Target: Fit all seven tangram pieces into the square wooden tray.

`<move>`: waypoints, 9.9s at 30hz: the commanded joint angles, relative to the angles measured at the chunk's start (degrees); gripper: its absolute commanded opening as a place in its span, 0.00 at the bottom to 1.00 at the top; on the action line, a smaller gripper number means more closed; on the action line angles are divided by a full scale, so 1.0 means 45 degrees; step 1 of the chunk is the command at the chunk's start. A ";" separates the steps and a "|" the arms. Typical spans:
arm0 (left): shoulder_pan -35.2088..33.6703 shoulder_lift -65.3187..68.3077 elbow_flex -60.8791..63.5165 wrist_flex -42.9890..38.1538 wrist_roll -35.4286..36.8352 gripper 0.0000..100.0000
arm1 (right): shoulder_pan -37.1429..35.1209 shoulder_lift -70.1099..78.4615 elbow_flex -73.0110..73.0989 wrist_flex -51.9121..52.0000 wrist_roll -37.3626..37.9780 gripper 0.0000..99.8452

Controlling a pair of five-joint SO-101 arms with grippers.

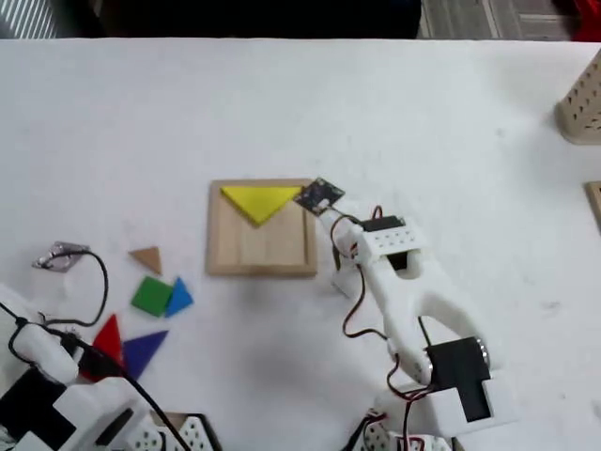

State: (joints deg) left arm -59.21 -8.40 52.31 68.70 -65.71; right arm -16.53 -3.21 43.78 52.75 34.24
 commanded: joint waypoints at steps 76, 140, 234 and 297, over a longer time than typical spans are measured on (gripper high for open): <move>0.2979 -0.4171 0.2735 0.0000 -0.2462 0.02 | -0.0186 -0.0283 0.0059 0.0283 0.0137 0.02; -0.0537 -0.7785 -0.0645 0.0918 0.3458 0.16 | -0.0381 -0.0283 0.0059 0.0283 0.0254 0.02; -0.3937 0.3624 -1.4125 0.0879 0.7033 0.16 | -1.2298 0.6007 -0.8869 -0.0654 -0.8342 0.29; -0.3937 0.3565 -1.4222 0.0703 0.7013 0.16 | -1.3353 0.4210 -0.8830 -0.1358 -1.0647 0.02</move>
State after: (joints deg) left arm -76.79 8.57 -8.70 72.92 -34.33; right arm -72.18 21.93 3.52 45.36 -11.12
